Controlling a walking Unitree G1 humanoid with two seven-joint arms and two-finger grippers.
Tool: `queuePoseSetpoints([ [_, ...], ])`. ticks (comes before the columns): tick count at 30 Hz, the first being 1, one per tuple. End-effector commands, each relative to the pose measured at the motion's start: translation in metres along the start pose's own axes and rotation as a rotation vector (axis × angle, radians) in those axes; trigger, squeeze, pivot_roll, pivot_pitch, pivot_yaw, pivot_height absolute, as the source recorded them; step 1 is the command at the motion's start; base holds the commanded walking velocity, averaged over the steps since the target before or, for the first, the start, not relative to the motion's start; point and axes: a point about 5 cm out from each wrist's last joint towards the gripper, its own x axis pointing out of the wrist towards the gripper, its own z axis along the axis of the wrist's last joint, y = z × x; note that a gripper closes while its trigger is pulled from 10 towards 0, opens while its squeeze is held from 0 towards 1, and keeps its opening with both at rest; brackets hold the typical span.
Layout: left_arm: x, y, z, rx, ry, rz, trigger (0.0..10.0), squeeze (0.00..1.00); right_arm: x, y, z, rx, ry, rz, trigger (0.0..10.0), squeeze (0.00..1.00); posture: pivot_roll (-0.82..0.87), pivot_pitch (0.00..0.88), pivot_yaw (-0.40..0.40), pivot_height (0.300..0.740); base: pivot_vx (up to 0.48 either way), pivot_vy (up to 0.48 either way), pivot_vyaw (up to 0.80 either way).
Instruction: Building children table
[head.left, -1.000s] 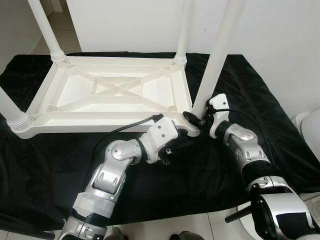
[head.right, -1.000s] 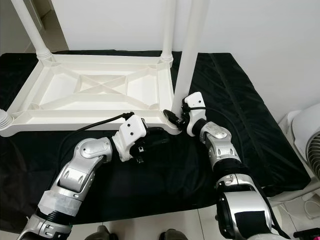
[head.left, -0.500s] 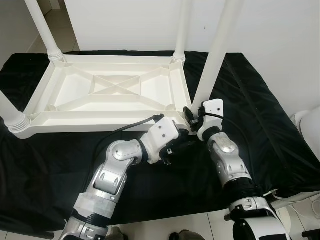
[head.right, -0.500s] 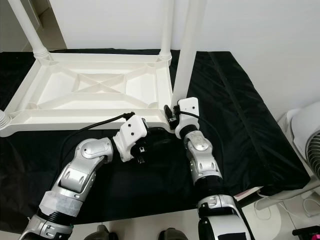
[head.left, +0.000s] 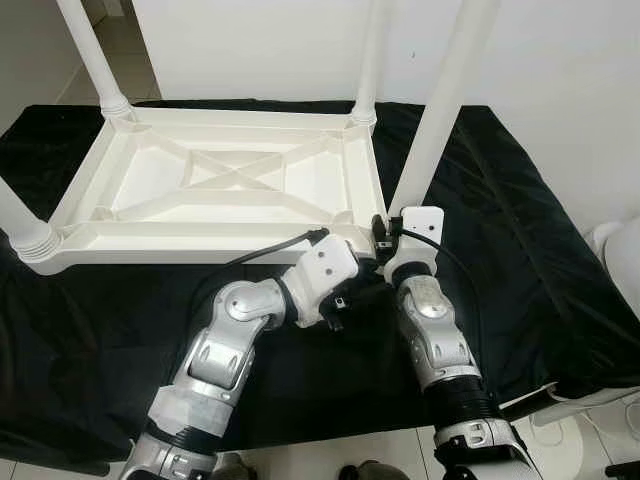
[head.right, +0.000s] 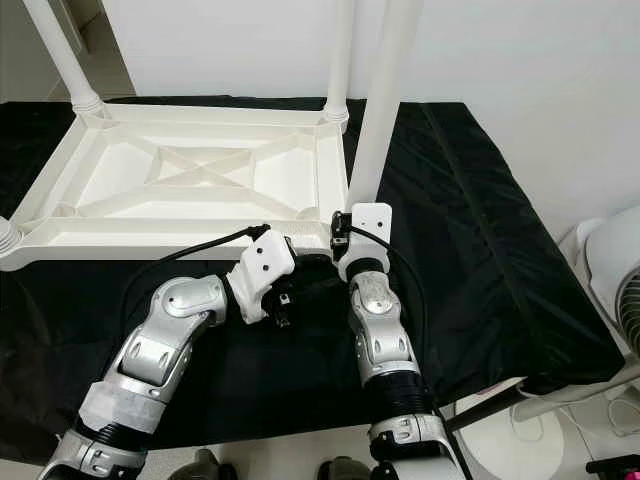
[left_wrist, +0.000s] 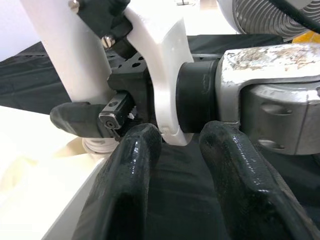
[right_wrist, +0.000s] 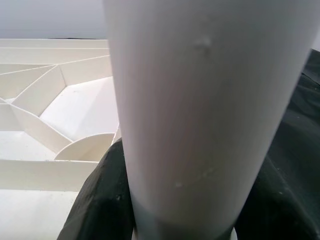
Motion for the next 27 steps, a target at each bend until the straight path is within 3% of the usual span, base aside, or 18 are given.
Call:
queuePoseSetpoints([
  [1, 0.000, 0.005, -0.002, -0.006, 0.012, 0.105, 10.0, 0.00, -0.003, 0.000, -0.003, 0.009, 0.020, -0.011, 10.0, 0.21, -0.10, 0.059, -0.003, 0.740, 0.000, 0.000, 0.00],
  [2, 0.000, 0.004, -0.003, -0.008, 0.011, 0.106, 10.0, 0.00, -0.003, 0.000, -0.001, 0.003, 0.014, -0.010, 10.0, 0.64, -0.10, 0.058, -0.005, 0.740, 0.000, 0.000, 0.00],
  [3, 0.001, 0.004, -0.002, -0.009, 0.010, 0.107, 10.0, 0.00, -0.003, -0.001, 0.000, 0.013, 0.012, -0.011, 10.0, 1.00, -0.10, 0.059, -0.007, 0.740, 0.000, 0.000, 0.00],
  [10, 0.000, 0.004, -0.003, -0.013, 0.010, 0.113, 10.0, 0.00, -0.004, -0.007, 0.003, 0.008, 0.004, -0.011, 10.0, 1.00, -0.10, 0.061, -0.010, 0.740, 0.000, 0.000, 0.00],
  [11, 0.000, 0.003, -0.003, -0.013, 0.010, 0.113, 10.0, 0.00, -0.005, -0.010, 0.004, 0.013, 0.001, 0.021, 10.0, 0.48, -0.10, 0.060, -0.011, 0.740, 0.000, 0.000, 0.00],
  [12, 0.000, 0.003, -0.003, -0.013, 0.010, 0.113, 10.0, 0.00, -0.005, -0.010, 0.004, 0.013, 0.001, 0.021, 10.0, 0.48, -0.10, 0.060, -0.011, 0.740, 0.000, 0.000, 0.00],
  [13, 0.000, 0.003, -0.003, -0.014, 0.010, 0.112, 10.0, 0.00, -0.008, -0.013, 0.005, 0.017, -0.001, 0.073, 10.0, 0.00, -0.10, 0.059, -0.008, 0.740, 0.000, 0.000, 0.00],
  [21, 0.000, 0.003, -0.003, -0.012, 0.010, 0.103, 10.0, 0.00, -0.013, -0.033, 0.000, -0.020, 0.015, 0.302, 10.0, 0.00, -0.11, 0.057, 0.000, 0.740, 0.000, 0.000, 0.00],
  [23, 0.000, 0.002, -0.002, -0.010, 0.008, 0.090, 10.0, 0.00, -0.010, -0.044, -0.001, -0.045, 0.033, 0.375, 10.0, 0.00, -0.11, 0.056, 0.005, 0.740, 0.000, 0.000, 0.00],
  [27, 0.000, 0.003, -0.001, -0.009, 0.005, 0.083, 10.0, 0.00, -0.004, -0.051, -0.001, -0.077, 0.050, 0.456, 10.0, 0.00, -0.11, 0.055, 0.008, 0.740, 0.000, 0.000, 0.00],
])
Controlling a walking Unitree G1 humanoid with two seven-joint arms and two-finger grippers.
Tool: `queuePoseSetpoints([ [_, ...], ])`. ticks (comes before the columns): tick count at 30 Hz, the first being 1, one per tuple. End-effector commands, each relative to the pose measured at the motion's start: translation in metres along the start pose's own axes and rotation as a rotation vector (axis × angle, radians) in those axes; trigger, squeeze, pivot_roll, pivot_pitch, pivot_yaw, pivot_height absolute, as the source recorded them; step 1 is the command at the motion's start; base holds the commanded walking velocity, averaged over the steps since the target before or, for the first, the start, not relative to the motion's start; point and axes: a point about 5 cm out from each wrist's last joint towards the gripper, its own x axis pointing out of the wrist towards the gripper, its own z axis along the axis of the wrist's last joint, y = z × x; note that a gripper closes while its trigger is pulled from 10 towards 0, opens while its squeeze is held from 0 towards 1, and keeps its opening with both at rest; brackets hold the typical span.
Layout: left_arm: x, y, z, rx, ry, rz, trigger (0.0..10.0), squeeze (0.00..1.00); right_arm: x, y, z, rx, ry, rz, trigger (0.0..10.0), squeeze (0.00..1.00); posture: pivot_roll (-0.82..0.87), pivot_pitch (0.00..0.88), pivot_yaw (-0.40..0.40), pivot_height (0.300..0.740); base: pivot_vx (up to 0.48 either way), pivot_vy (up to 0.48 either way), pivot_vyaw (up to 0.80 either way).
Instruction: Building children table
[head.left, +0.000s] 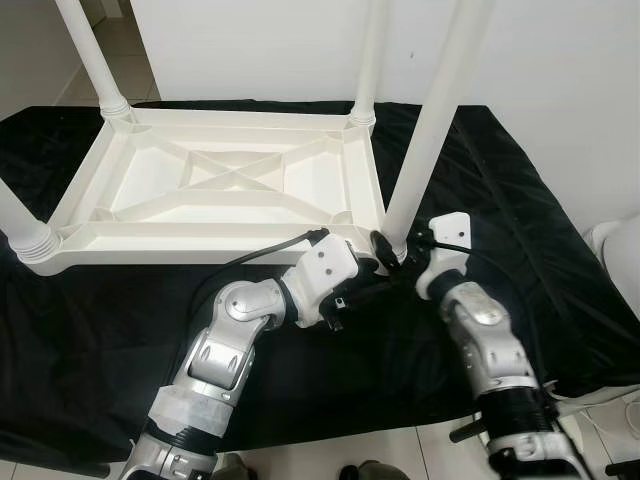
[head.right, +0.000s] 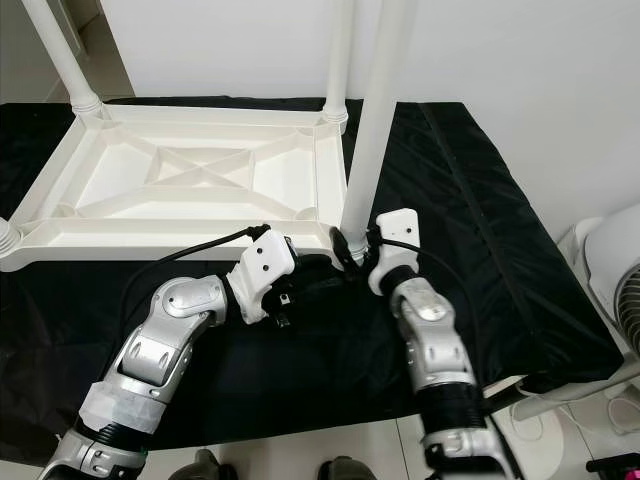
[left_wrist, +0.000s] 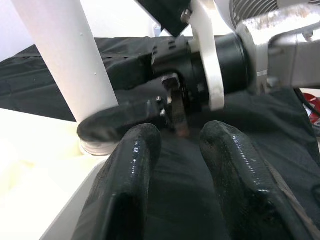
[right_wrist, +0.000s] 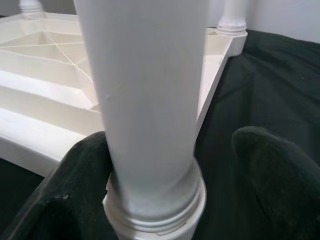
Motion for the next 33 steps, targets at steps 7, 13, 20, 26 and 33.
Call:
queuePoseSetpoints([
  [7, -0.005, 0.007, 0.000, 0.000, 0.008, 0.104, 10.0, 0.00, 0.011, -0.008, 0.002, -0.034, 0.024, 0.042, 10.0, 0.00, -0.08, 0.053, -0.012, 0.740, 0.000, 0.000, 0.00],
  [13, -0.014, 0.011, 0.001, -0.033, -0.004, 0.153, 10.0, 0.00, -0.003, 0.007, 0.002, 0.017, -0.031, 0.013, 10.0, 0.00, -0.06, 0.062, -0.024, 0.740, 0.000, 0.000, 0.00],
  [20, -0.017, 0.012, -0.001, -0.024, 0.006, 0.160, 10.0, 0.00, -0.014, 0.021, 0.007, 0.064, -0.074, -0.016, 10.0, 0.00, -0.08, 0.077, -0.005, 0.740, 0.000, 0.000, 0.00],
  [26, -0.021, 0.024, 0.000, -0.017, 0.004, 0.211, 10.0, 0.00, -0.027, 0.025, 0.006, 0.070, -0.073, 0.003, 10.0, 0.00, -0.09, 0.086, 0.007, 0.740, 0.000, 0.000, 0.00],
  [33, -0.028, 0.044, -0.004, 0.029, 0.058, 0.315, 10.0, 0.00, -0.044, 0.027, 0.001, 0.056, -0.001, 0.099, 10.0, 0.00, -0.09, 0.084, 0.009, 0.740, 0.000, 0.000, 0.00],
])
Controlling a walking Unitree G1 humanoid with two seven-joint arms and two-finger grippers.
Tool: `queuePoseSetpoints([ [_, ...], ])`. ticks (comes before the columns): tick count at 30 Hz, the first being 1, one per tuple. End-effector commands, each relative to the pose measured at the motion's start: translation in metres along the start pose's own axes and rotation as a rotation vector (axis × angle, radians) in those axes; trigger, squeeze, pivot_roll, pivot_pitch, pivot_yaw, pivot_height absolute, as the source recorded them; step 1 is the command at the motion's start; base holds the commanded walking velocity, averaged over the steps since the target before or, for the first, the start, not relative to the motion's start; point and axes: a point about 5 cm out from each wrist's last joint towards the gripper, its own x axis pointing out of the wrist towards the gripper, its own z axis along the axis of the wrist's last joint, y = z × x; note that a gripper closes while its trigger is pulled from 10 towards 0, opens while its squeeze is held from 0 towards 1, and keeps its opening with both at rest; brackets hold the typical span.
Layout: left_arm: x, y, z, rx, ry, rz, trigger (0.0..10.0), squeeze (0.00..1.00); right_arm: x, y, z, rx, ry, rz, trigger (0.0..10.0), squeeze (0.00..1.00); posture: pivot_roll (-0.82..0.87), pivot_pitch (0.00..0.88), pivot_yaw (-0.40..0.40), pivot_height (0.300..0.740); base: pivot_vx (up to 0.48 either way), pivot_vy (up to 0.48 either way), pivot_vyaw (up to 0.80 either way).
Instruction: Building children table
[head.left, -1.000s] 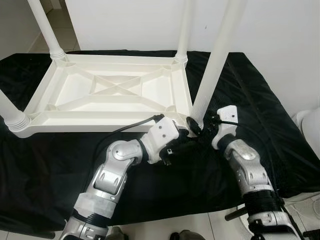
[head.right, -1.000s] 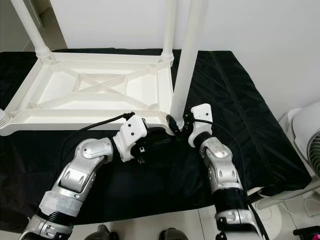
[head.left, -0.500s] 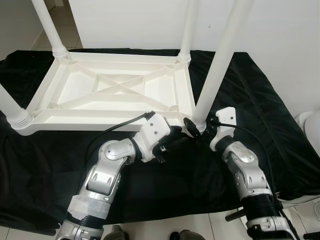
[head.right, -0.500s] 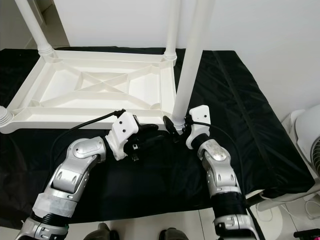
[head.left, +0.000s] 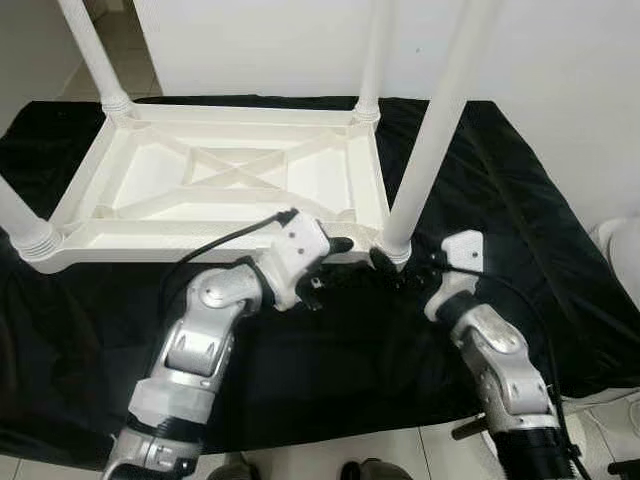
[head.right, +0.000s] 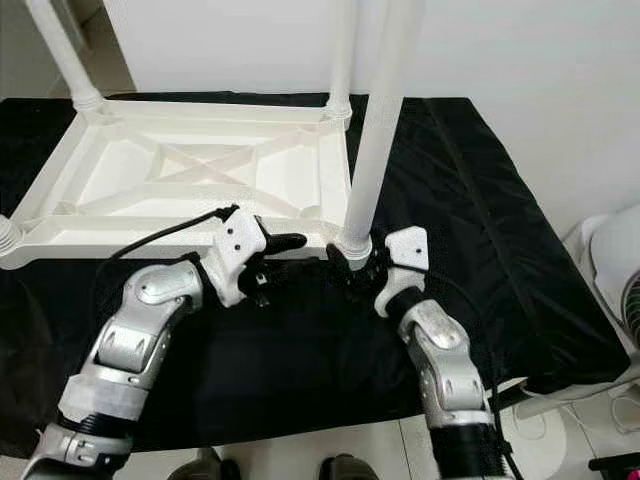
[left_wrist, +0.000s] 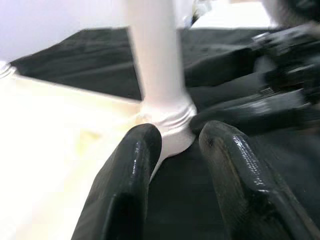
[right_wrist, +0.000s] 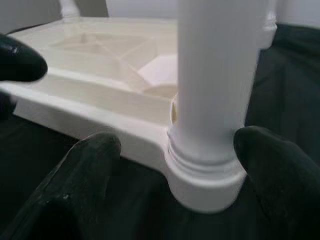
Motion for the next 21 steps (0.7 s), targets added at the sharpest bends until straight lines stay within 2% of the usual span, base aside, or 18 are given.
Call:
queuePoseSetpoints([
  [1, -0.001, 0.012, -0.004, 0.002, 0.018, 0.198, 10.0, 0.00, -0.003, 0.003, 0.000, 0.014, 0.017, 0.035, 10.0, 0.00, -0.09, 0.084, 0.009, 0.740, 0.000, 0.000, 0.00],
  [3, -0.001, 0.012, -0.004, 0.002, 0.018, 0.198, 10.0, 0.00, -0.003, 0.003, 0.000, 0.014, 0.017, 0.035, 10.0, 0.00, -0.09, 0.084, 0.009, 0.740, 0.000, 0.000, 0.00],
  [6, -0.003, 0.026, -0.002, -0.002, 0.017, 0.267, 10.0, 0.00, -0.008, 0.007, 0.000, -0.004, 0.047, 0.111, 10.0, 0.00, -0.09, 0.064, 0.003, 0.740, 0.000, 0.000, 0.00],
  [7, -0.003, 0.026, -0.002, -0.002, 0.017, 0.267, 10.0, 0.00, -0.008, 0.007, 0.000, -0.004, 0.047, 0.111, 10.0, 0.00, -0.09, 0.064, 0.003, 0.740, 0.000, 0.000, 0.00],
  [9, -0.004, 0.054, -0.007, 0.033, 0.085, 0.421, 10.0, 0.00, 0.002, 0.017, 0.006, 0.000, 0.040, 0.229, 10.0, 0.00, -0.08, 0.047, 0.002, 0.740, 0.000, 0.000, 0.00],
  [11, -0.004, 0.054, -0.007, 0.033, 0.085, 0.421, 10.0, 0.00, 0.002, 0.017, 0.006, 0.000, 0.040, 0.229, 10.0, 0.00, -0.08, 0.047, 0.002, 0.740, 0.000, 0.000, 0.00],
  [12, -0.004, 0.059, -0.011, 0.045, 0.128, 0.455, 10.0, 0.00, 0.006, 0.018, 0.008, 0.001, 0.036, 0.240, 10.0, 0.00, -0.08, 0.044, 0.003, 0.740, 0.000, 0.000, 0.00],
  [13, -0.004, 0.059, -0.011, 0.045, 0.128, 0.455, 10.0, 0.00, 0.006, 0.018, 0.008, 0.001, 0.036, 0.240, 10.0, 0.00, -0.08, 0.044, 0.003, 0.740, 0.000, 0.000, 0.00],
  [15, -0.005, 0.068, -0.021, 0.076, 0.206, 0.508, 10.0, 0.00, 0.018, 0.017, 0.011, 0.006, 0.019, 0.231, 10.0, 0.00, -0.07, 0.043, 0.001, 0.740, 0.000, 0.000, 0.00],
  [21, -0.004, 0.075, -0.029, 0.070, 0.262, 0.541, 10.0, 0.00, 0.028, 0.015, 0.016, 0.002, -0.017, 0.202, 10.0, 0.00, -0.07, 0.050, 0.001, 0.740, 0.000, 0.000, 0.00],
])
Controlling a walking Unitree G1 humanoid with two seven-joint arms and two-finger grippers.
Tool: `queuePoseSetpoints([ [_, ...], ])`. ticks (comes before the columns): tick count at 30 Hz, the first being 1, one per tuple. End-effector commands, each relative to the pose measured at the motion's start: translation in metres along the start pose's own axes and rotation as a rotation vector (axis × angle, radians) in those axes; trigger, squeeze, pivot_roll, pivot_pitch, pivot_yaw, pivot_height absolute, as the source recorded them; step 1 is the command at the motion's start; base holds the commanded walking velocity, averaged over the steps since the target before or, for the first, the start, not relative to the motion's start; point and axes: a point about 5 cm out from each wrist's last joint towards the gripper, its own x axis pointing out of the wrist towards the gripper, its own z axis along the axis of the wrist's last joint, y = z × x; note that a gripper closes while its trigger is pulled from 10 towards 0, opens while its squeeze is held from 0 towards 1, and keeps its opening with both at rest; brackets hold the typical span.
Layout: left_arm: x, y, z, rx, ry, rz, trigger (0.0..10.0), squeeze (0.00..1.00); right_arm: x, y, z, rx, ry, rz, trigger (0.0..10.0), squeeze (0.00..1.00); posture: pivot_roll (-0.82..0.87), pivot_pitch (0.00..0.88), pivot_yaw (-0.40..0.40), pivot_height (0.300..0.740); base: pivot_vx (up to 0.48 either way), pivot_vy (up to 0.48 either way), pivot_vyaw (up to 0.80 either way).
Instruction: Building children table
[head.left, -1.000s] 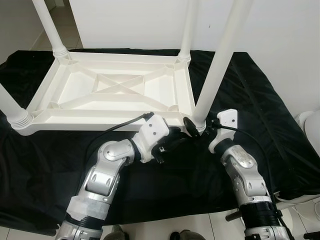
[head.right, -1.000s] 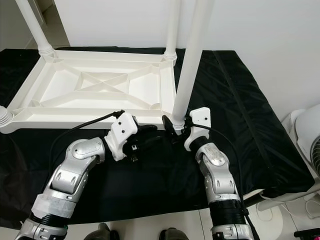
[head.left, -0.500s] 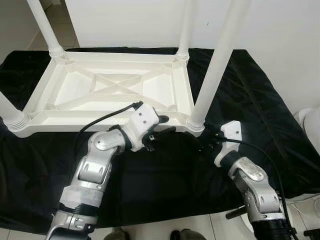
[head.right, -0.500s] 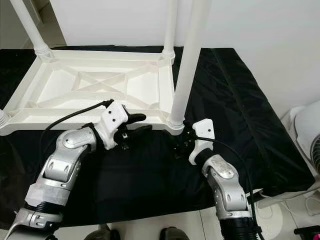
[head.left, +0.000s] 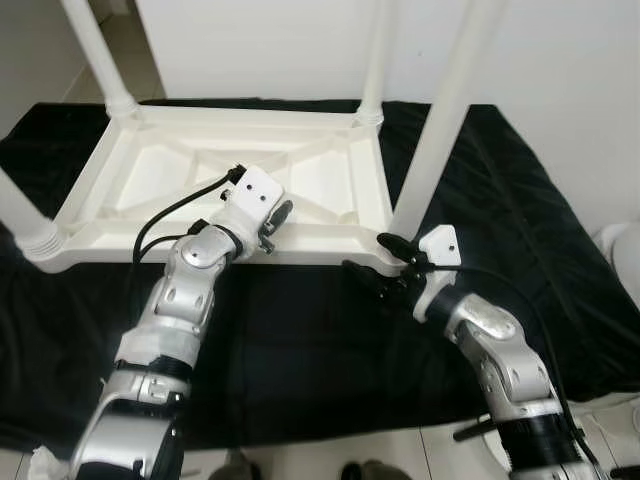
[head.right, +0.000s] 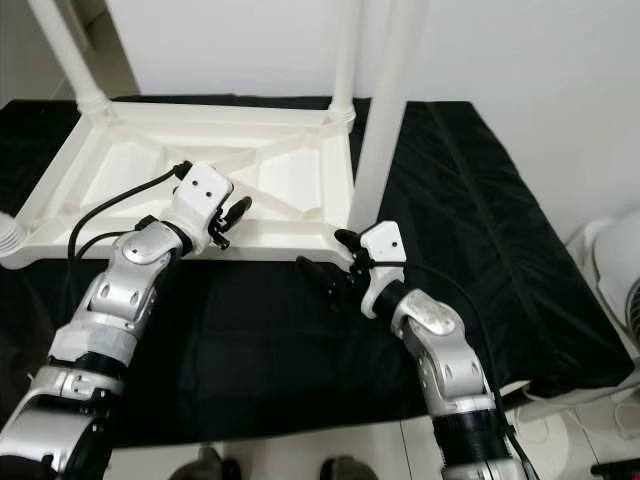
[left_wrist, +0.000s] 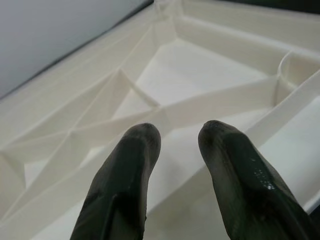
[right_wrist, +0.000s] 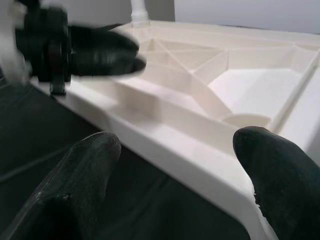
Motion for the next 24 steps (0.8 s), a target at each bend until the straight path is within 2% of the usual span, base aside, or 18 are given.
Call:
queuePoseSetpoints([
  [1, 0.004, 0.002, -0.006, 0.019, 0.051, 0.051, 10.0, 0.00, 0.002, -0.006, 0.001, 0.003, -0.021, -0.044, 10.0, 0.00, -0.07, 0.054, 0.002, 0.740, 0.000, 0.000, 0.00],
  [6, 0.004, 0.004, -0.018, 0.041, 0.110, 0.036, 10.0, 0.00, 0.004, -0.018, 0.003, 0.008, -0.049, -0.147, 10.0, 0.00, -0.08, 0.063, 0.011, 0.740, 0.000, 0.000, 0.00],
  [8, 0.003, 0.004, -0.020, 0.033, 0.099, -0.007, 10.0, 0.00, -0.001, -0.028, 0.004, 0.009, -0.060, -0.224, 10.0, 0.00, -0.08, 0.067, 0.020, 0.740, 0.000, 0.000, 0.00],
  [12, 0.000, 0.004, -0.021, 0.037, 0.080, -0.048, 10.0, 0.00, -0.006, -0.037, 0.004, 0.010, -0.062, -0.280, 10.0, 0.00, -0.08, 0.070, 0.023, 0.740, 0.000, 0.000, 0.00],
  [17, -0.002, 0.001, -0.019, 0.017, 0.028, -0.101, 10.0, 0.00, -0.011, -0.043, 0.003, 0.003, -0.053, -0.314, 10.0, 0.00, -0.09, 0.072, 0.026, 0.740, 0.000, 0.000, 0.00],
  [19, -0.006, -0.003, -0.011, -0.025, -0.048, -0.171, 10.0, 0.00, -0.014, -0.048, 0.001, 0.002, -0.053, -0.341, 10.0, 0.00, -0.09, 0.074, 0.027, 0.740, 0.000, 0.000, 0.00],
  [24, -0.010, -0.014, -0.007, -0.073, -0.098, -0.250, 10.0, 0.00, -0.010, -0.041, 0.000, 0.018, -0.079, -0.331, 10.0, 0.00, -0.09, 0.078, 0.027, 0.740, 0.000, 0.000, 0.00],
])
